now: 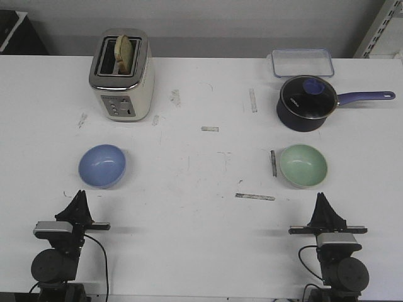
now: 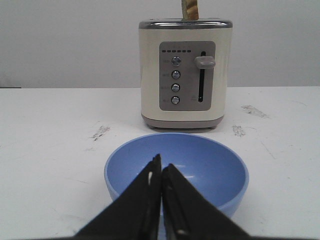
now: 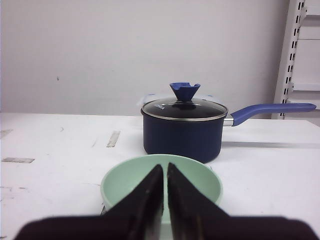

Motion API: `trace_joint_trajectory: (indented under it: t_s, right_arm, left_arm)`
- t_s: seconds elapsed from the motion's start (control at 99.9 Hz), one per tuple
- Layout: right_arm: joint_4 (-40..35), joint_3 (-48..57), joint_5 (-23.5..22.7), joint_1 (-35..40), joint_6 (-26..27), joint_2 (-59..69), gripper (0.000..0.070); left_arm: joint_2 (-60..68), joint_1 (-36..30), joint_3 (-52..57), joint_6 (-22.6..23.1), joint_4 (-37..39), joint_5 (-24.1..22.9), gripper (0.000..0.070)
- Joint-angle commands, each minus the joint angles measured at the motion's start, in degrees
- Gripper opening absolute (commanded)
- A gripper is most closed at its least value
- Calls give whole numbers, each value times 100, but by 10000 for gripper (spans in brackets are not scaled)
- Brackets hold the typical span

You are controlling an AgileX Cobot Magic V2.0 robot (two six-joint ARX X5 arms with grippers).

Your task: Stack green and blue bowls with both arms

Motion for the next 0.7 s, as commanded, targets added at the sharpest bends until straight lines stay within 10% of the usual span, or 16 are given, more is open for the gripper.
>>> trace_joint_trajectory:
  t_s: [0.0, 0.691]
  right_arm:
    - [57, -13, -17, 4, 57, 0, 10]
    - [-219, 455, -13, 7, 313, 341, 7]
  left_arm:
    - [-13, 0, -125, 28, 72, -9, 2]
    - [-13, 0, -125, 28, 72, -9, 2]
